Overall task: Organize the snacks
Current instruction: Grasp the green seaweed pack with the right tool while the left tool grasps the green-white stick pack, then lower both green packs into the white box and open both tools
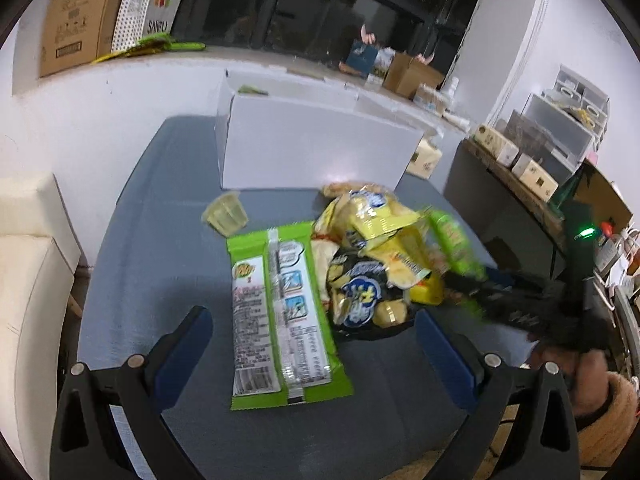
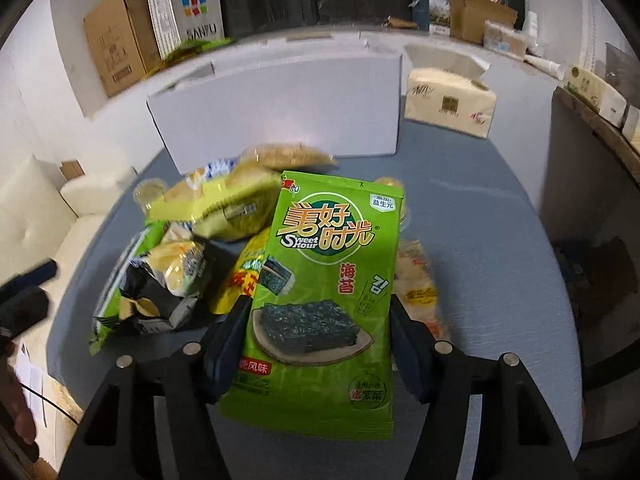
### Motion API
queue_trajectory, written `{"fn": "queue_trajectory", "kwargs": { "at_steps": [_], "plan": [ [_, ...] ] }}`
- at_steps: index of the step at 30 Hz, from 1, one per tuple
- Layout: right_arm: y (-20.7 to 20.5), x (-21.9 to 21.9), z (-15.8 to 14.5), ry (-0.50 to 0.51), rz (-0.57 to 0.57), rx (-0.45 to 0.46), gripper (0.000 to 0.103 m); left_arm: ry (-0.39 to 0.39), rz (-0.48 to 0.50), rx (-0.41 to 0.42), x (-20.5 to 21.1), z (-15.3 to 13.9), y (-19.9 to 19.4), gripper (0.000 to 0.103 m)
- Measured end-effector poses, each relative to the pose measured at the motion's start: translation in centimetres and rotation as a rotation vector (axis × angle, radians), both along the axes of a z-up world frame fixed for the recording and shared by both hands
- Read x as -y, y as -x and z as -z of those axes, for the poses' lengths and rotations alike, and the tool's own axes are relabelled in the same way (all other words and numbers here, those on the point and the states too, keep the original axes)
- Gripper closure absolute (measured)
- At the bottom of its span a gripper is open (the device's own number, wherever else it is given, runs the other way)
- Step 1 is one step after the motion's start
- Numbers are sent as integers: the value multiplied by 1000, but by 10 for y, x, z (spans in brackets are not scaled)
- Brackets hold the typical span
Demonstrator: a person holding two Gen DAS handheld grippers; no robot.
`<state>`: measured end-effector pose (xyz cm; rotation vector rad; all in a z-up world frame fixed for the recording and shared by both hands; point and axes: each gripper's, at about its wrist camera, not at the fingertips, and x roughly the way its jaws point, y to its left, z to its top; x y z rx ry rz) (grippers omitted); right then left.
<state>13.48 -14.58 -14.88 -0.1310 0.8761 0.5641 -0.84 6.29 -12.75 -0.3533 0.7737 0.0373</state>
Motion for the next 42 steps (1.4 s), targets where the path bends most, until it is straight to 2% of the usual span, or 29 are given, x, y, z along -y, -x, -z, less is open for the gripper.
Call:
{"fn": "queue_trajectory", "kwargs": {
  "at_steps": [3,6,8,13,18,19,20,21,22,23,26,31,34,39,42],
  "plan": [
    [5,11,-9,-40,8,21,34,55,-19,-22,-11,9,-6,0],
    [8,18,-15,-61,11,26,34,149,-55,-39,-29,16,-18,0],
    [8,20,-17,-65,10,29,34,172,-57,-65,-36,21,-32,0],
    [9,24,-19,-87,5,32,34,264,-69,-182,-48,48,-62,0],
    [13,28,-19,-90,2,39,34,195,-38,-213,-39,48,-68,2],
    [13,28,-19,-94,0,36,34,173,-31,-216,-36,48,-68,6],
    [13,27,-19,-94,-3,35,34,132,-18,-218,-31,47,-68,24],
    [14,27,-20,-94,-5,38,34,100,-16,-219,-29,47,-67,33],
    [15,26,-20,-93,-9,39,34,78,-8,-217,-27,47,-67,33],
    [15,25,-19,-91,-12,38,34,72,3,-213,-26,47,-67,38],
    [15,25,-19,-91,-19,36,33,50,1,-153,-24,38,-58,40],
    [15,25,-22,-112,-24,41,33,23,0,-29,-23,6,-42,41],
    [10,23,-30,-146,-35,48,33,45,7,33,-28,-15,-40,41],
    [-20,6,-59,-181,-91,89,33,55,32,122,-41,-55,-69,41],
    [-49,-8,-83,-176,-99,144,33,20,30,171,-51,-84,-101,41]
  ]
}}
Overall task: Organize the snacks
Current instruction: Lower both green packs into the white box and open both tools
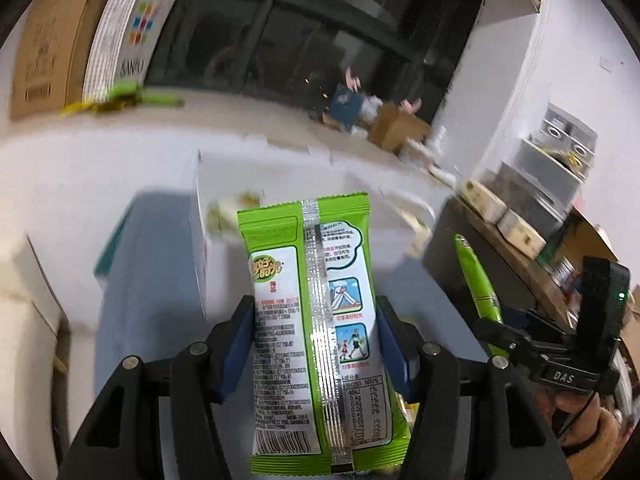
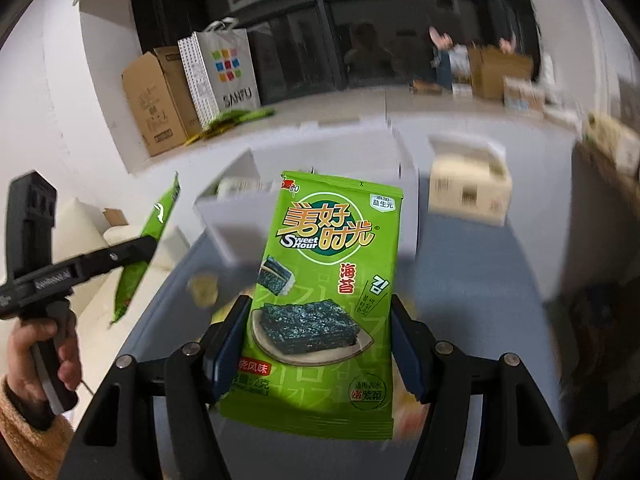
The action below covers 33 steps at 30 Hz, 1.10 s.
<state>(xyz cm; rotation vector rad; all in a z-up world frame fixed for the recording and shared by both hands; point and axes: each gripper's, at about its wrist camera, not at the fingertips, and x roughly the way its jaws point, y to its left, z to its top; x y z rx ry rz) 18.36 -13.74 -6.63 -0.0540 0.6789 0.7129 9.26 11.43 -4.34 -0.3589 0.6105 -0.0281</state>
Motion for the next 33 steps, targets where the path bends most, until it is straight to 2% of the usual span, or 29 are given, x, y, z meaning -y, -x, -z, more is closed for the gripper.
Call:
{"fn": "queue_trajectory", "kwargs": {
  "at_steps": [4,7,11,15,16,17,18,19,20,23,27,33],
  "plan": [
    [-47,-27,-23,-10,-31,14,33,23,-11,33,-24,-33,-54,40],
    [-90,-50,-34,-11,-39,-6,33,-17,-24,23,-36,-49,-94,40],
    [-141,-81,-39,42,-41,-21,33,-21,-26,-10,-48,-56,-145,40],
    [-172,-97,-38,83,-52,-37,33,-67,-41,-65,-55,-45,-184,39],
    [-178,-100,-36,96,-48,-44,31,-65,-41,-78,-58,-41,-191,29],
    [-182,-101,-35,107,-37,-49,29,-71,-36,-105,-59,-35,-198,13],
    [-187,-103,-34,117,-20,-55,18,-76,-47,-138,-62,-30,-204,2],
    [-192,-102,-31,124,2,-67,4,-69,-74,-169,-66,-25,-208,0],
    [-194,-101,-29,121,18,-84,0,-55,-88,-182,-69,-20,-209,0],
    [-195,-98,-22,92,-11,-114,0,-56,-82,-187,-71,-13,-204,0],
    [-188,-100,-20,132,-6,-58,0,-70,-81,-190,-72,-9,-191,0],
    [-164,-94,-31,120,-30,-17,0,-110,-82,-122,-68,-28,-156,0]
  ]
}}
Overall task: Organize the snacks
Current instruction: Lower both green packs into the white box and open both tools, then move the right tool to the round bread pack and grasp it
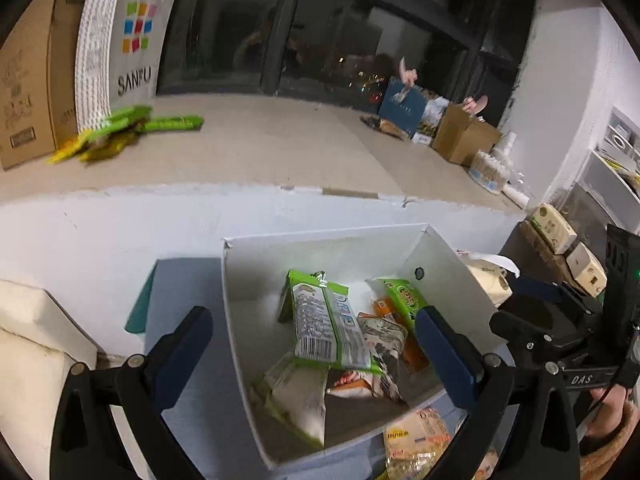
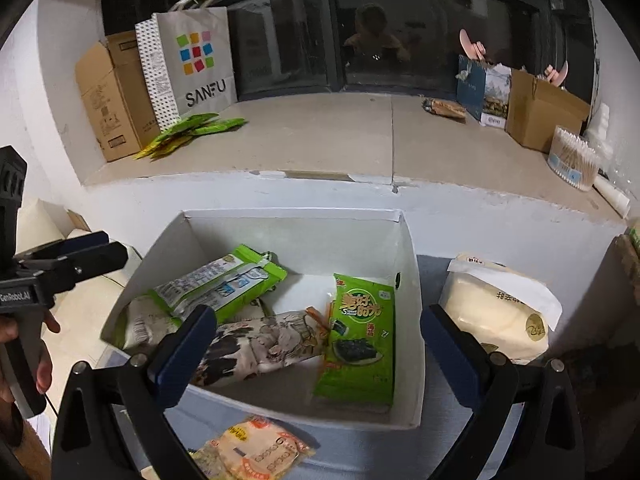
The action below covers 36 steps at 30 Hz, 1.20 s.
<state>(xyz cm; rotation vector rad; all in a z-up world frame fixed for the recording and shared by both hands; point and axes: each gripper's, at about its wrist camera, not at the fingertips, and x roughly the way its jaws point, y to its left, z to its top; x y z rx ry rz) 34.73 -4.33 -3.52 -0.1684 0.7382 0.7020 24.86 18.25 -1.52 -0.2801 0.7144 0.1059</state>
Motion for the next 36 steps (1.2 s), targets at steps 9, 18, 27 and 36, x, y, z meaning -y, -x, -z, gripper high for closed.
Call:
{"fn": "queue_trajectory", "kwargs": {
  "at_steps": [9,18,27,36],
  "plan": [
    [76,43,-11,-123,-69,34,0,-52,103,134,51,-16,103,0],
    [152,101,11,-217,-64,-25,0,-1,122,194,103,19,203,0],
    [210,166,66,-278,86,-108,0,40,123,139,125,50,244,0],
    [203,182,95,-210,143,-122,0,-41,161,89,150,62,239,0]
  ]
}}
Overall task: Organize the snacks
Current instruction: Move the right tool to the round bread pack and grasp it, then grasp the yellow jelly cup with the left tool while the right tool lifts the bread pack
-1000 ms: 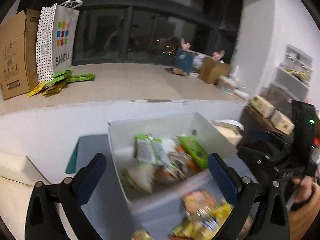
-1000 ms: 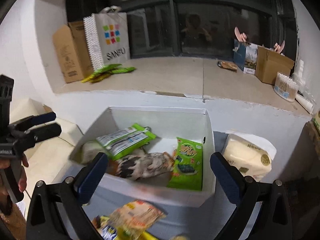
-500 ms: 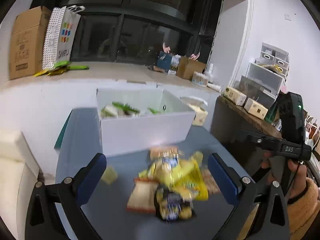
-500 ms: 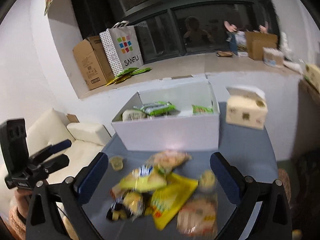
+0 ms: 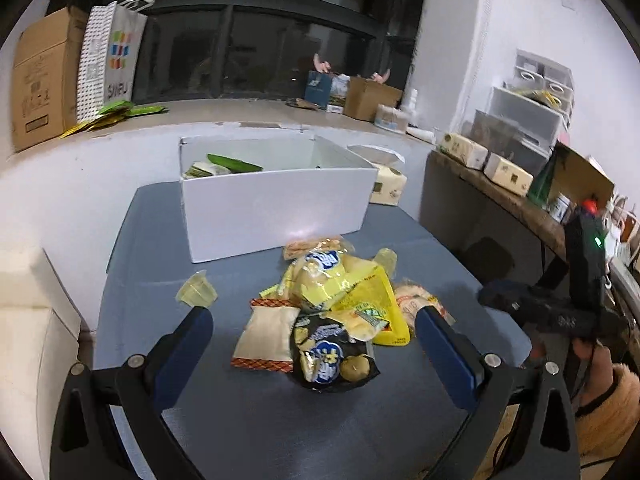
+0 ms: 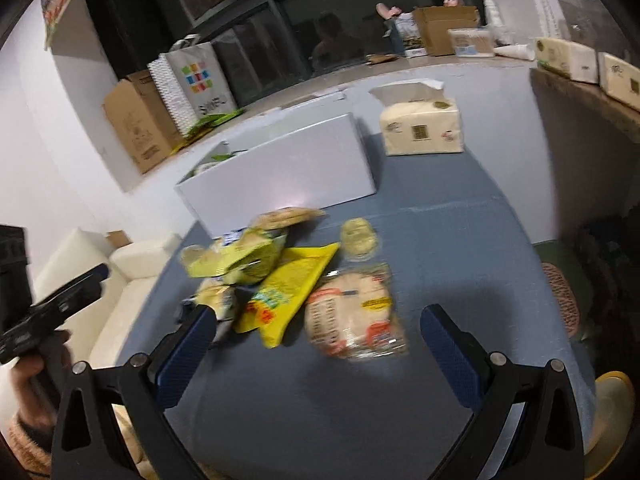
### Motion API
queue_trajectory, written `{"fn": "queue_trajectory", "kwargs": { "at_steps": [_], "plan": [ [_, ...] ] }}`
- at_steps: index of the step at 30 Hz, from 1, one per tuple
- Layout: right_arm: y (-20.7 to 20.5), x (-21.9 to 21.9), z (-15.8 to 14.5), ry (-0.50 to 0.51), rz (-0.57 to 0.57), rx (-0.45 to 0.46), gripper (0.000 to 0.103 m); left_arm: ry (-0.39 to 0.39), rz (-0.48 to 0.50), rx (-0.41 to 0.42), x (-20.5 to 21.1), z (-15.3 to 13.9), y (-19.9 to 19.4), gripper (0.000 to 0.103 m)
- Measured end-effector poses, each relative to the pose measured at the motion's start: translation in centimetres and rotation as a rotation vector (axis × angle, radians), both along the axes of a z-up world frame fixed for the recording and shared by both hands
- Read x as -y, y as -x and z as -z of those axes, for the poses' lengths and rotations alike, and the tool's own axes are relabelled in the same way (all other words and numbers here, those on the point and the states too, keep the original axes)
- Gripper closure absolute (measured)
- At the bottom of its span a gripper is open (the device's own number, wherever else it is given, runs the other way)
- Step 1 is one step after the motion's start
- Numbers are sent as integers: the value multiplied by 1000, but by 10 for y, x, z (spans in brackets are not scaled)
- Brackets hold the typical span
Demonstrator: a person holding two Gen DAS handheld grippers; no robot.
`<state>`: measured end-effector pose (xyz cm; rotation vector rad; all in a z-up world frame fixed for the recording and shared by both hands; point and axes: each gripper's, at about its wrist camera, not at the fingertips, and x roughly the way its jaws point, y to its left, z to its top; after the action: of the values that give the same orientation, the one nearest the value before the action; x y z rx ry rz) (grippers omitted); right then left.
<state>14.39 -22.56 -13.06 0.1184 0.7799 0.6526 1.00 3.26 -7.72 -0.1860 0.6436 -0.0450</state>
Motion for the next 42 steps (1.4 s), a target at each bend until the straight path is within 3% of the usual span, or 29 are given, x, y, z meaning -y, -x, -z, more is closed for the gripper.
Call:
{"fn": "queue_trajectory", "kwargs": {
  "at_steps": [6,16,21,23,24,25,26,35,42],
  "plan": [
    [-16,-12,7,13,-31,-25,0,-12,-9,-14,2,6,-3,0],
    [-67,-60,28,153,-41,18,0,-34,-17,-42,0,15,-4,0],
    [-104,-75,46,152,-29,-46,0,-26,-26,-47,-5,18,-2,0],
    [-112,-79,52,159,-32,-56,12,-24,-35,-50,-8,19,-2,0],
    [-115,-81,55,175,-31,-61,28,-20,-38,-51,-9,19,-2,0],
    [-118,-84,59,196,-39,-78,52,-11,-41,-53,-11,21,-2,0],
    [-120,-85,62,205,-40,-93,65,-6,-45,-56,-13,21,-2,0],
    [-115,-66,45,136,-28,-56,69,31,-67,-62,-29,29,-7,0],
    [-83,-43,13,39,-37,-12,69,78,-121,-123,-61,46,-39,0]
  ]
}}
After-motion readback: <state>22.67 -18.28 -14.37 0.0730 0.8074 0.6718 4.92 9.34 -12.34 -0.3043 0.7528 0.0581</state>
